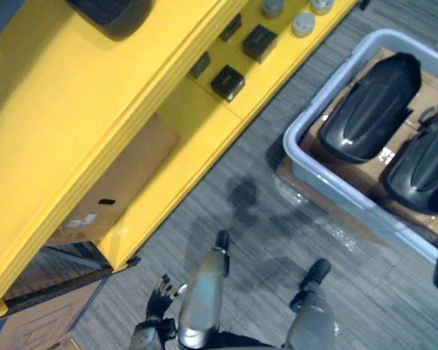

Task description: Walk over and take plastic housings, then place them on the shelf

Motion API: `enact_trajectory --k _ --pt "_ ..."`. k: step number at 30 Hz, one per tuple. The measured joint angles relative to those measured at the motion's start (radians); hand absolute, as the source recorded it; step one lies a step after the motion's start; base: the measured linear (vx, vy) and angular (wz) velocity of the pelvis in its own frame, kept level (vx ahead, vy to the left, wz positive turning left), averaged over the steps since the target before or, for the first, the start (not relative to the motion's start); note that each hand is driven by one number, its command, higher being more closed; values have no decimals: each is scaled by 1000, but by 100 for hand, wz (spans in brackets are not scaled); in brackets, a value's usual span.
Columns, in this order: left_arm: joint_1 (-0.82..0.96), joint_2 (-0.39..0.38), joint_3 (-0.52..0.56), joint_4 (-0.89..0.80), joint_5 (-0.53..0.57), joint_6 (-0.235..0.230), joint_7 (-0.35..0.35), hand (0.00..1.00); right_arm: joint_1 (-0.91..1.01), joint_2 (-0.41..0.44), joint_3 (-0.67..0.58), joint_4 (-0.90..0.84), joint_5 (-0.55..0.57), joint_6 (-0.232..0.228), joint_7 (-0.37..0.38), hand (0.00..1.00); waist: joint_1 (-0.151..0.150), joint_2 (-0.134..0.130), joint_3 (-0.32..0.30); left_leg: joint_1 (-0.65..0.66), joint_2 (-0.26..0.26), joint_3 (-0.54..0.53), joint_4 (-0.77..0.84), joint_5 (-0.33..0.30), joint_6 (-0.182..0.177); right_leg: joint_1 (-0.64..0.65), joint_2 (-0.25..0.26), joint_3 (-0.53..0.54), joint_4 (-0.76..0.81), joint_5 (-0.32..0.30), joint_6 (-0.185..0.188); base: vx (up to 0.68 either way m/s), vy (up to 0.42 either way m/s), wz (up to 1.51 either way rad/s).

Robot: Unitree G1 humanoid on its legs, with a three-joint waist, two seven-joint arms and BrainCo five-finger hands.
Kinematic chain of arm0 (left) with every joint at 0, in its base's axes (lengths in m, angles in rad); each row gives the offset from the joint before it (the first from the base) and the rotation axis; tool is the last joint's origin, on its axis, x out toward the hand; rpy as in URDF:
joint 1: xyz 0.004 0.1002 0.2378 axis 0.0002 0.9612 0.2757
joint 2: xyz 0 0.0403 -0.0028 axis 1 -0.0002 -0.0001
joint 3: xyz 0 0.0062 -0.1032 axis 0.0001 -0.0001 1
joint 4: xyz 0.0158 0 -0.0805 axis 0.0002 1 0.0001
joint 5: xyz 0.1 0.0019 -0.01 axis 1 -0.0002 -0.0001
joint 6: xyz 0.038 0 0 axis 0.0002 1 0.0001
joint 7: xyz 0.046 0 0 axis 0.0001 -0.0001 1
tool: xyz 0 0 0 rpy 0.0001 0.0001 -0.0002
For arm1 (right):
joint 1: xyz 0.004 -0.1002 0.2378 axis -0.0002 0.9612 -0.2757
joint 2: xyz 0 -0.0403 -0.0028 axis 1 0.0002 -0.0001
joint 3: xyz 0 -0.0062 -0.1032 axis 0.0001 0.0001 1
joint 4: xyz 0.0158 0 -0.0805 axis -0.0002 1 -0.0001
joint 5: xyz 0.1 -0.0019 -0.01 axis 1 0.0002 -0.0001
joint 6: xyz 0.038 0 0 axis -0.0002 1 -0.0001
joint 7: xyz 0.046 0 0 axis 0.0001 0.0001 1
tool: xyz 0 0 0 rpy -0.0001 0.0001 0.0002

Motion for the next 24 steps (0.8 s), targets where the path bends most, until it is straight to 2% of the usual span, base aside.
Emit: enact_trajectory --k 2,3,4,5,6,8,10,12,15,17,19,20,22,24 --pt "-9 12 100 1 86 25 92 0 74 33 10 -110 1 -37 -57 100 -14 -47 -5 52 19 22 -36 6 -9 26 16 16 -21 3 -4 43 -34 -30" --pt "-8 22 121 2 116 30 114 0 92 47 11 -141 1 -41 -75 100 -20 -63 -13 64 22 28 -51 9 -14 29 20 20 -26 3 -4 79 -60 -30" --pt "-9 49 155 5 174 35 154 0 130 73 15 -203 2 -57 -114 100 -31 -95 -32 91 29 41 -84 17 -22 34 27 33 -38 3 -6 81 -51 -33" --pt "-15 70 174 7 205 35 178 0 164 85 22 -252 1 -61 -135 100 -37 -121 -47 119 34 55 -113 24 -28 45 33 42 -53 7 -11 105 -55 -31" --pt "-18 75 191 8 228 35 185 0 186 92 28 -285 1 -62 -146 100 -44 -132 -59 132 35 60 -129 29 -30 54 35 42 -65 10 -15 79 -31 -22" --pt "-39 80 233 11 329 35 210 0 264 127 58 -399 -1 -62 -177 100 -68 -172 -126 169 37 79 -186 46 -37 69 43 42 -104 23 -23 119 -33 -15" --pt "-55 86 230 5 393 30 206 0 305 162 73 -466 -2 -63 -188 100 -81 -185 -163 218 39 94 -229 55 -40 97 48 41 -130 34 -26 89 -33 -25" --pt "-72 89 223 -18 414 30 194 0 361 186 76 -558 -6 -67 -207 100 -86 -186 -214 242 39 114 -257 60 -41 108 49 41 -151 42 -28 58 -19 -24" --pt "-77 103 211 -142 400 28 133 0 436 241 76 -739 -79 -89 -219 100 -104 -185 -272 269 47 133 -286 64 -45 111 57 41 -152 41 -30 19 -4 -15" --pt "-86 109 187 -232 345 25 84 0 475 273 77 -847 -139 -122 -220 100 -107 -185 -280 295 52 141 -301 68 -50 122 63 42 -152 38 -33 -1 -13 -15" --pt "-114 102 147 -331 177 30 -14 0 521 316 87 -958 -216 -169 -219 100 -110 -189 -312 301 59 142 -308 72 -54 124 71 42 -152 36 -35 0 0 0" --pt "-118 99 140 -356 145 35 -41 0 526 327 88 -980 -231 -181 -219 100 -110 -191 -317 308 59 143 -314 74 -55 127 71 42 -152 36 -35 -6 -6 -3" --pt "-129 67 109 -445 -5 82 -155 0 531 350 97 -1037 -292 -238 -217 100 -109 -198 -349 325 58 146 -337 85 -56 132 71 39 -152 36 -35 0 0 0" --pt "-138 54 65 -488 -79 116 -215 0 530 351 127 -1067 -323 -277 -217 100 -110 -201 -370 332 58 143 -338 85 -56 141 72 35 -152 36 -35 -13 13 3"
